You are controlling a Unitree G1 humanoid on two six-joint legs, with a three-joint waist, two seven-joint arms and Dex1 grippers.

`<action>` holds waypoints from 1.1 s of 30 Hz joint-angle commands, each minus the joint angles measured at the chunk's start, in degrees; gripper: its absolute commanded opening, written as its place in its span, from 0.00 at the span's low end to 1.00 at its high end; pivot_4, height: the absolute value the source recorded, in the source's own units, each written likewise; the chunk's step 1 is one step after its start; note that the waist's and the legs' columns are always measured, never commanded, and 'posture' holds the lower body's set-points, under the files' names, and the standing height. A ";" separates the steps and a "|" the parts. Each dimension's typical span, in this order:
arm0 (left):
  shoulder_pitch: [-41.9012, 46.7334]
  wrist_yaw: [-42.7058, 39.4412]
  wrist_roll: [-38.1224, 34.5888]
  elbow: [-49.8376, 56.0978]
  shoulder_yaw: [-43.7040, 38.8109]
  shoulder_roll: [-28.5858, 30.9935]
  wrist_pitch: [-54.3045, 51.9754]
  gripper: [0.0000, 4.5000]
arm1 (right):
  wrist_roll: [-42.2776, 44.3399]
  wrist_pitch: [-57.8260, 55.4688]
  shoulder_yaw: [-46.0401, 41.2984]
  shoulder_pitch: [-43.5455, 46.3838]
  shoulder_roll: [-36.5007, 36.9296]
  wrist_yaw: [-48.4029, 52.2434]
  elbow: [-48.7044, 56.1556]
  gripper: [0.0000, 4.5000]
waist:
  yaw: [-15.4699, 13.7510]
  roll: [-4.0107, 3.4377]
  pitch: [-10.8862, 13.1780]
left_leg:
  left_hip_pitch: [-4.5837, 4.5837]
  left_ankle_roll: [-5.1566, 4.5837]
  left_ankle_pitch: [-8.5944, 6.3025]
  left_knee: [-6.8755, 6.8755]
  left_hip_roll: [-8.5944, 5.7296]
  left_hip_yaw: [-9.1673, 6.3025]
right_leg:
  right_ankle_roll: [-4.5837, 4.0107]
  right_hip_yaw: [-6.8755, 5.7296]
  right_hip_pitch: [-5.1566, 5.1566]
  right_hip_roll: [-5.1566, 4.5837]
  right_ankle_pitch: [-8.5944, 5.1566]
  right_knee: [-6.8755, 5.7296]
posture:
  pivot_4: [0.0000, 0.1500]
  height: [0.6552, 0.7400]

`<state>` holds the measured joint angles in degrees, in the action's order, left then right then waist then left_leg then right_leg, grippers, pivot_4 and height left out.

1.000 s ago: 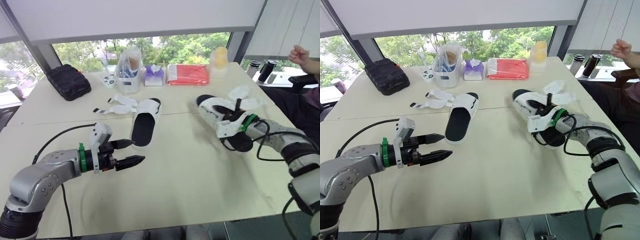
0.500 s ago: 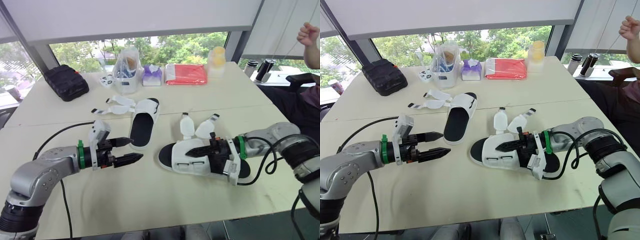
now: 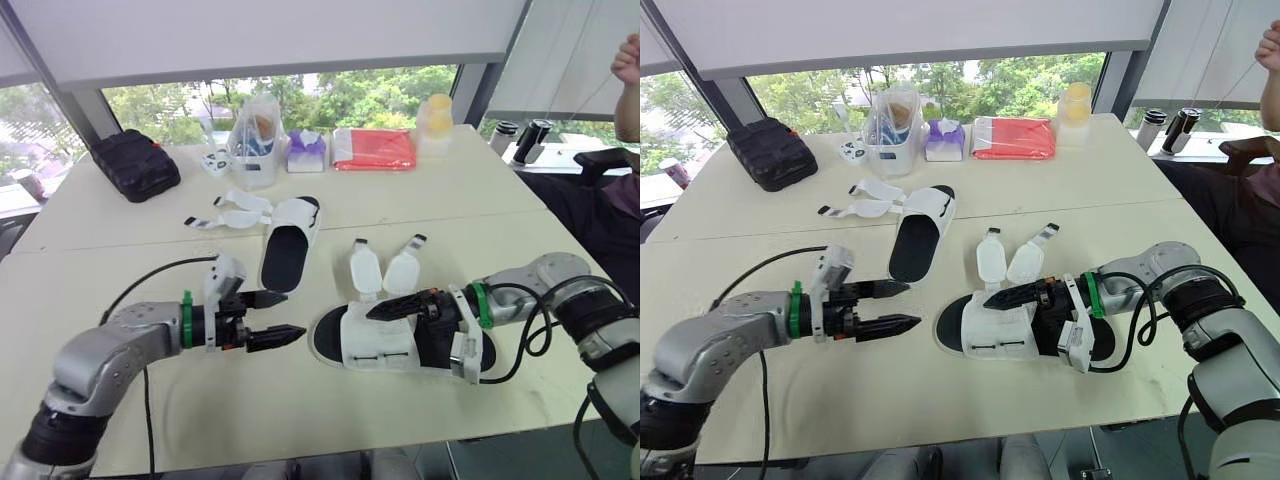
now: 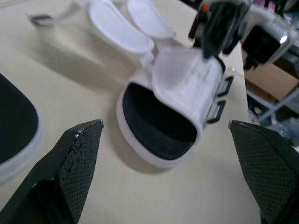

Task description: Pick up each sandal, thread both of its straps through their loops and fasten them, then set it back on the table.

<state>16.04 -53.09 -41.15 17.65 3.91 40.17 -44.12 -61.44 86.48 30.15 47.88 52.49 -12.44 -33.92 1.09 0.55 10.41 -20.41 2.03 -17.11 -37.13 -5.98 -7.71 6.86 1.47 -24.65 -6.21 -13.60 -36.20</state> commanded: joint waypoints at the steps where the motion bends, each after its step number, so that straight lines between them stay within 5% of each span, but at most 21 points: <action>1: 2.84 -4.83 4.95 -3.30 3.35 0.07 5.68 1.00 | 3.31 -2.02 -4.36 -1.66 2.76 0.67 1.77 0.99 | -0.10 0.00 0.00 | 0.00 0.00 0.00 0.00 0.00 0.00 | 0.00 0.00 0.00 0.00 0.00 0.00 | 1.00 1.00; 10: 10.83 -14.68 15.04 -13.50 12.70 -5.06 17.03 1.00 | 13.94 -9.66 -14.60 -14.67 14.84 7.19 7.67 0.99 | 0.48 0.00 0.00 | 0.03 -0.09 -0.05 -0.01 -0.02 0.13 | 0.01 0.05 0.04 -0.01 0.01 0.05 | 1.00 1.00; 13: 11.15 -17.59 16.36 -14.66 14.28 -6.09 19.42 0.85 | 15.90 -14.62 -16.59 -15.20 16.89 9.96 3.87 1.00 | 1.28 -0.02 -0.01 | 0.05 -0.09 -0.05 -0.01 0.06 0.20 | 0.01 0.06 0.04 0.04 0.01 0.02 | 1.00 1.00; 19: 12.28 -18.11 21.45 -17.76 17.11 -8.83 23.10 0.22 | 26.51 -22.34 -18.94 -13.56 17.06 18.23 -1.93 1.00 | 1.33 -0.01 -0.01 | 0.04 -0.20 -0.10 -0.08 0.10 0.29 | 0.01 0.08 0.09 0.05 0.01 0.02 | 1.00 1.00; 21: 12.41 -17.54 22.86 -18.11 17.97 -9.93 23.74 0.01 | 42.97 -32.69 -20.56 -15.68 13.63 29.56 -1.20 1.00 | 1.35 0.02 0.00 | 0.03 -0.27 -0.14 -0.09 0.28 0.35 | 0.01 0.08 0.09 0.05 0.01 0.03 | 1.00 1.00; 26: 11.52 -17.15 24.31 -17.13 18.62 -11.58 23.06 0.01 | 81.09 -75.64 -29.75 -21.59 4.86 48.30 15.79 1.00 | 1.17 0.05 0.00 | 0.03 -0.64 -0.35 -0.29 0.66 0.25 | -0.06 0.06 0.28 0.33 0.29 0.26 | 1.00 1.00; 33: 10.15 -16.54 24.21 -15.84 18.68 -12.46 21.66 0.01 | 120.73 -135.38 -40.08 -22.56 2.94 47.04 32.02 1.00 | -0.52 -0.01 -0.03 | 0.01 -0.68 -0.39 -0.34 0.68 0.14 | -0.13 0.01 0.26 0.33 0.38 0.26 | 1.00 1.00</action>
<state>26.58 -69.73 -16.84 0.22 22.71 27.87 -22.16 51.31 -38.24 -7.32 24.60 55.29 35.84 -4.39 0.57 0.54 10.39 -20.40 1.34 -17.50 -37.48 -5.29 -7.60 6.72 1.45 -24.39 -5.88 -13.21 -35.94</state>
